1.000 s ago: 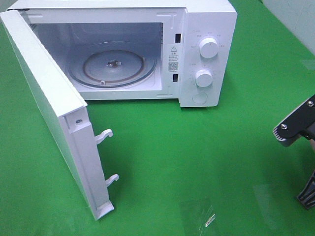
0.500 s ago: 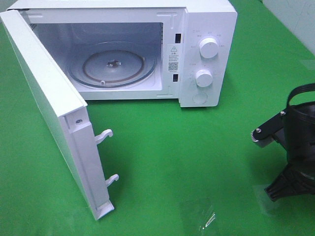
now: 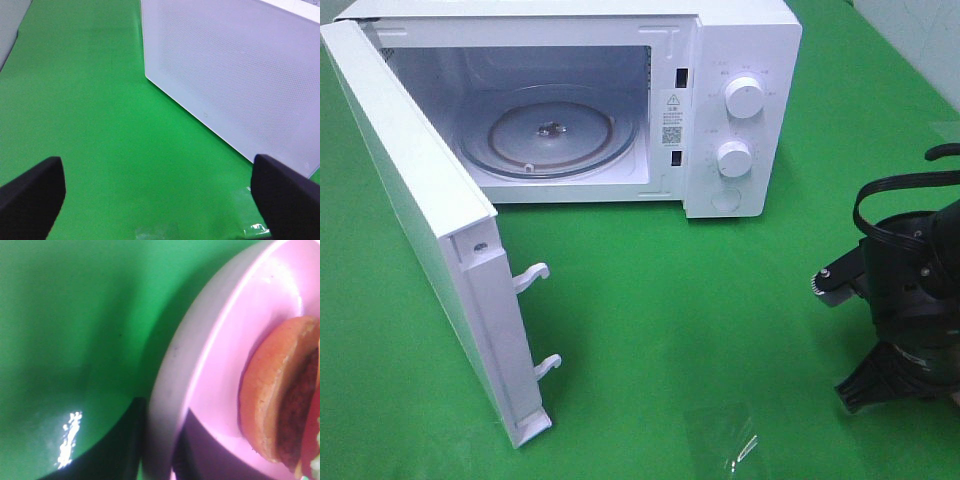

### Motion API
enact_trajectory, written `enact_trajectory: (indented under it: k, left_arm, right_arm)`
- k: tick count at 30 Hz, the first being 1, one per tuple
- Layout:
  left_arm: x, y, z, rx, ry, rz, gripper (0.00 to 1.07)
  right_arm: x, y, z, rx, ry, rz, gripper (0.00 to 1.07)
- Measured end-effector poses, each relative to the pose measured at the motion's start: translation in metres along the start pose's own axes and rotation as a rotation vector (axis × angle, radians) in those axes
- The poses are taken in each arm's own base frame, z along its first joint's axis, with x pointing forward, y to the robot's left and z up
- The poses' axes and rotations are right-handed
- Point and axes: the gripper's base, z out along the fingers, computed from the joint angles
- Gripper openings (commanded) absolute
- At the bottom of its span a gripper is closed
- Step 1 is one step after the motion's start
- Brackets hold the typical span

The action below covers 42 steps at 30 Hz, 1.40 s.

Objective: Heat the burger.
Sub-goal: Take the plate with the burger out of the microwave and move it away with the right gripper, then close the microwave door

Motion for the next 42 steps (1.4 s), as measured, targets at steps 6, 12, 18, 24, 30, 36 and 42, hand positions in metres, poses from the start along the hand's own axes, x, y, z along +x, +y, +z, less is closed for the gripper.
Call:
enact_trajectory:
  k: [6, 12, 18, 24, 30, 36, 42]
  left_arm:
    - [0.000, 0.000, 0.000, 0.000, 0.000, 0.000, 0.93]
    - [0.000, 0.000, 0.000, 0.000, 0.000, 0.000, 0.93]
    - [0.000, 0.000, 0.000, 0.000, 0.000, 0.000, 0.93]
    - [0.000, 0.000, 0.000, 0.000, 0.000, 0.000, 0.93]
    - [0.000, 0.000, 0.000, 0.000, 0.000, 0.000, 0.93]
    - [0.000, 0.000, 0.000, 0.000, 0.000, 0.000, 0.93]
    - [0.000, 0.000, 0.000, 0.000, 0.000, 0.000, 0.93]
  right_arm:
    - [-0.006, -0.007, -0.020, -0.065, -0.056, 0.032, 0.67]
    - [-0.008, -0.031, -0.067, -0.168, -0.213, 0.104, 0.75]
    - [0.007, -0.055, -0.108, -0.277, -0.354, 0.110, 0.75]
    - [0.056, -0.087, -0.157, -0.429, -0.517, 0.059, 0.75]
    - [0.091, -0.102, -0.171, -0.486, -0.553, 0.053, 0.75]
    - [0.117, -0.114, -0.178, -0.502, -0.597, 0.081, 0.75]
    - [0.147, -0.126, -0.179, -0.507, -0.627, 0.116, 0.75]
